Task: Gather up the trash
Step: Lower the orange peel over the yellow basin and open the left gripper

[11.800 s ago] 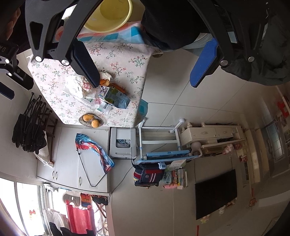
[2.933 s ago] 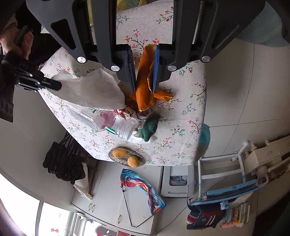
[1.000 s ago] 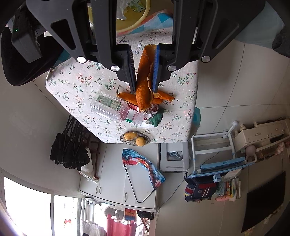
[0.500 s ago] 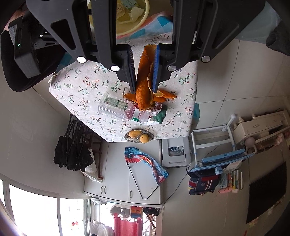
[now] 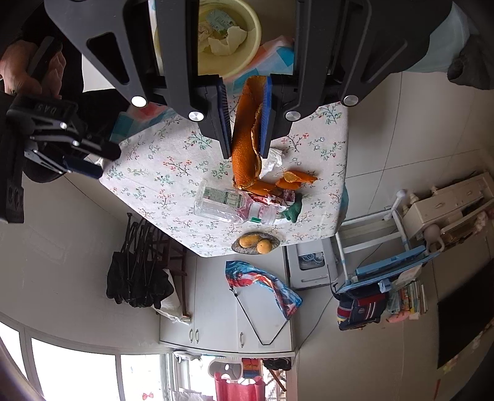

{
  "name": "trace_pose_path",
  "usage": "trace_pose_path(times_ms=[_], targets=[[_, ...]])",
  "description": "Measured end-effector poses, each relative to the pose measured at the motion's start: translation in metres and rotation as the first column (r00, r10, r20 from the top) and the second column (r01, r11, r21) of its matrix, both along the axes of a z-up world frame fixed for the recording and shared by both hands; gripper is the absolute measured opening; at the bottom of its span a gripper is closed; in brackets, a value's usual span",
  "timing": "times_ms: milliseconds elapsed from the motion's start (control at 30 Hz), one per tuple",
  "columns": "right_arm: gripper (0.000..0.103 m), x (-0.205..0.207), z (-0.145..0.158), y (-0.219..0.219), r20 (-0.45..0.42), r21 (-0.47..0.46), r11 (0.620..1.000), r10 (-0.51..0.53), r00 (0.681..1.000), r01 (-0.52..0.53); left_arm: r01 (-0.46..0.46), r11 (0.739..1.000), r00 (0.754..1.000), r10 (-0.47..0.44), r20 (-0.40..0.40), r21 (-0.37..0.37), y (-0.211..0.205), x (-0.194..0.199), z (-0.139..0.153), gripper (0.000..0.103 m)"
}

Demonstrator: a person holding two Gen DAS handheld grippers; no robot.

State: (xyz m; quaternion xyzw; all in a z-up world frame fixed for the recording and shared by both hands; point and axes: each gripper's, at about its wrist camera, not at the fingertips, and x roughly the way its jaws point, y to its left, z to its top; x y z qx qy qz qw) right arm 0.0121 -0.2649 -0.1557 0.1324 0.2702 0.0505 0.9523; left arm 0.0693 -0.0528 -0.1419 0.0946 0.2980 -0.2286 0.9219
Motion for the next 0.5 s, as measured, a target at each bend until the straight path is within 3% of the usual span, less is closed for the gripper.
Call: trace_pose_path(times_ms=[500], targets=[[0.075, -0.001, 0.011, -0.014, 0.068, -0.015, 0.999, -0.050, 0.996, 0.051, 0.087, 0.994, 0.993, -0.080, -0.091, 0.067, -0.025, -0.025, -0.037, 0.018]])
